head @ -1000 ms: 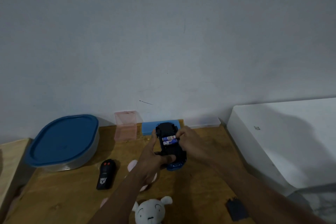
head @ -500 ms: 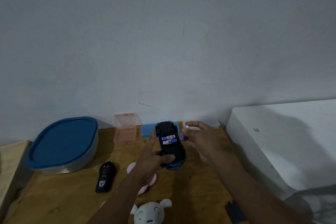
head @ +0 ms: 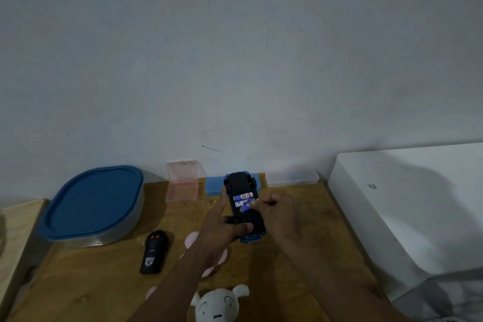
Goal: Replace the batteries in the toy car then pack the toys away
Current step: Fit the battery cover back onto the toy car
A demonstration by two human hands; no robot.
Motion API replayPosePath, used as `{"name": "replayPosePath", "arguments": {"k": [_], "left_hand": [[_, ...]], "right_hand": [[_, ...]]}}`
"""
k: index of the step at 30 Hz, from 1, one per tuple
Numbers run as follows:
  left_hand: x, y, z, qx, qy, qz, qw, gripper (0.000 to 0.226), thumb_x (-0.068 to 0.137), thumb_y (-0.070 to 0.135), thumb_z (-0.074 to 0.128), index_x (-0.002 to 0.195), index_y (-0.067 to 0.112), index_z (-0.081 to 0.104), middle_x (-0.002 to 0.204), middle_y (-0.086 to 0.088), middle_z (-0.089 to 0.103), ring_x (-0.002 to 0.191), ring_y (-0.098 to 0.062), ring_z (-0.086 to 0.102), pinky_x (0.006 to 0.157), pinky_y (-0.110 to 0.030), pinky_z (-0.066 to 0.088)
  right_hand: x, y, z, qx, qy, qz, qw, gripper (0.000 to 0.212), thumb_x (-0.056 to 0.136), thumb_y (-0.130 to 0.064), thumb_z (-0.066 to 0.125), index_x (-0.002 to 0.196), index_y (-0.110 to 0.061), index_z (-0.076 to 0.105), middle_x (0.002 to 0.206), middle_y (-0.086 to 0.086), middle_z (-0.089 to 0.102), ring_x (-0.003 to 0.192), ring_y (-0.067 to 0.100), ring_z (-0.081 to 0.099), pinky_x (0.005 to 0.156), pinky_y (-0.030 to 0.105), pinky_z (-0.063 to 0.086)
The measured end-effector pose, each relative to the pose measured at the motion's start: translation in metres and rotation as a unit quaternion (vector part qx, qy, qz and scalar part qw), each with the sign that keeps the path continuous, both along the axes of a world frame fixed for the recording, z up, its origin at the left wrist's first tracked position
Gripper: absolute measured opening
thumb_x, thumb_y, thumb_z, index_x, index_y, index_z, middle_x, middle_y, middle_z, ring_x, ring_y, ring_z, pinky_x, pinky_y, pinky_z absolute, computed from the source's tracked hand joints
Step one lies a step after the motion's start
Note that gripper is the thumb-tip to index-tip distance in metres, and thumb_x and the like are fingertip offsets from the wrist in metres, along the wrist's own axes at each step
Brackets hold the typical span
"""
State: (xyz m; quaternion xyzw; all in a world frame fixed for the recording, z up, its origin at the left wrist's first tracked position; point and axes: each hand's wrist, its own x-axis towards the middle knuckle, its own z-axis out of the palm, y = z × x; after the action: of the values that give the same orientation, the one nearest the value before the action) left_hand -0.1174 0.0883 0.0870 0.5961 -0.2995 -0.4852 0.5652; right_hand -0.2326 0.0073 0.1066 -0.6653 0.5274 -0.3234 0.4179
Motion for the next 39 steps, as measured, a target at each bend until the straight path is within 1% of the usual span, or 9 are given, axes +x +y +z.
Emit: {"name": "replayPosePath", "arguments": {"k": [5,10,16,25,28,31,34,37,39], "left_hand": [[0.003,0.001,0.000,-0.002,-0.042,-0.016,0.999,0.107,0.071,-0.014,0.073,0.148,0.041,0.022,0.116,-0.011,0.069,0.103,-0.028,0.068,0.090,-0.052,0.054],[0.006,0.005,0.002,-0.008,-0.073,-0.031,0.997,0.106,0.071,-0.015,0.072,0.141,0.048,0.023,0.116,-0.005,0.069,0.101,-0.022,0.068,0.084,-0.037,0.058],[0.007,0.004,0.005,-0.015,-0.078,-0.064,0.995,0.101,0.071,-0.018,0.071,0.124,0.058,0.032,0.107,0.005,0.073,0.099,-0.015,0.070,0.077,-0.027,0.058],[0.007,0.002,-0.006,-0.006,-0.050,-0.096,0.994,0.097,0.071,-0.020,0.067,0.126,0.055,0.040,0.111,-0.008,0.071,0.102,-0.023,0.068,0.079,-0.034,0.058],[0.006,0.002,-0.011,0.000,-0.045,-0.105,0.993,0.095,0.072,-0.013,0.073,0.138,0.044,0.036,0.113,-0.007,0.071,0.102,-0.024,0.069,0.087,-0.043,0.057],[0.004,0.003,-0.016,-0.001,-0.065,-0.115,0.991,0.090,0.065,0.002,0.081,0.124,0.058,0.043,0.117,-0.005,0.070,0.105,-0.024,0.068,0.093,-0.052,0.053],[-0.001,0.003,-0.021,0.016,-0.075,-0.130,0.989,0.099,0.067,-0.004,0.080,0.133,0.053,0.032,0.115,-0.002,0.069,0.100,-0.017,0.069,0.088,-0.043,0.057],[-0.014,0.007,-0.025,0.018,-0.079,-0.145,0.986,0.085,0.075,-0.012,0.071,0.126,0.047,0.037,0.104,0.009,0.070,0.090,-0.006,0.070,0.071,-0.022,0.057],[-0.025,0.009,-0.032,0.036,-0.060,-0.162,0.984,0.079,0.079,-0.011,0.068,0.126,0.047,0.042,0.105,0.005,0.070,0.094,-0.011,0.069,0.076,-0.028,0.059]], "right_hand": [[0.003,0.008,-0.007,0.029,0.022,-0.002,0.999,0.015,0.083,-0.026,0.072,0.088,-0.012,0.072,0.090,0.005,0.073,0.067,0.010,0.063,0.054,0.016,0.049],[-0.003,0.002,0.002,0.141,-0.036,-0.001,0.989,0.015,0.076,-0.014,0.078,0.074,-0.013,0.063,0.082,0.001,0.068,0.069,0.011,0.064,0.051,0.017,0.048],[-0.008,-0.010,0.009,0.236,-0.064,-0.007,0.970,0.037,0.068,0.000,0.083,0.081,-0.007,0.049,0.080,0.007,0.062,0.069,0.014,0.060,0.051,0.022,0.046],[-0.007,-0.012,-0.003,0.201,0.002,-0.004,0.980,0.030,0.068,-0.001,0.082,0.076,-0.011,0.055,0.085,0.007,0.066,0.082,0.021,0.066,0.074,0.036,0.058],[-0.008,-0.009,-0.007,0.197,0.015,-0.012,0.980,0.027,0.073,-0.001,0.078,0.075,-0.015,0.054,0.084,0.004,0.064,0.076,0.015,0.062,0.064,0.028,0.054],[-0.011,-0.005,-0.012,0.195,0.014,-0.028,0.980,0.027,0.075,-0.001,0.076,0.074,-0.016,0.053,0.080,0.001,0.061,0.071,0.010,0.058,0.056,0.020,0.045],[-0.018,0.001,-0.018,0.209,0.025,-0.037,0.977,0.025,0.080,-0.004,0.072,0.073,-0.018,0.053,0.078,-0.001,0.059,0.068,0.008,0.056,0.054,0.019,0.043],[-0.037,0.008,-0.020,0.202,0.046,-0.030,0.978,0.014,0.085,-0.010,0.067,0.078,-0.017,0.058,0.076,-0.002,0.061,0.065,0.009,0.056,0.051,0.019,0.044],[-0.054,0.011,-0.021,0.189,0.053,-0.027,0.980,0.010,0.086,-0.010,0.066,0.079,-0.015,0.061,0.077,0.000,0.064,0.066,0.012,0.059,0.055,0.023,0.051]]}}
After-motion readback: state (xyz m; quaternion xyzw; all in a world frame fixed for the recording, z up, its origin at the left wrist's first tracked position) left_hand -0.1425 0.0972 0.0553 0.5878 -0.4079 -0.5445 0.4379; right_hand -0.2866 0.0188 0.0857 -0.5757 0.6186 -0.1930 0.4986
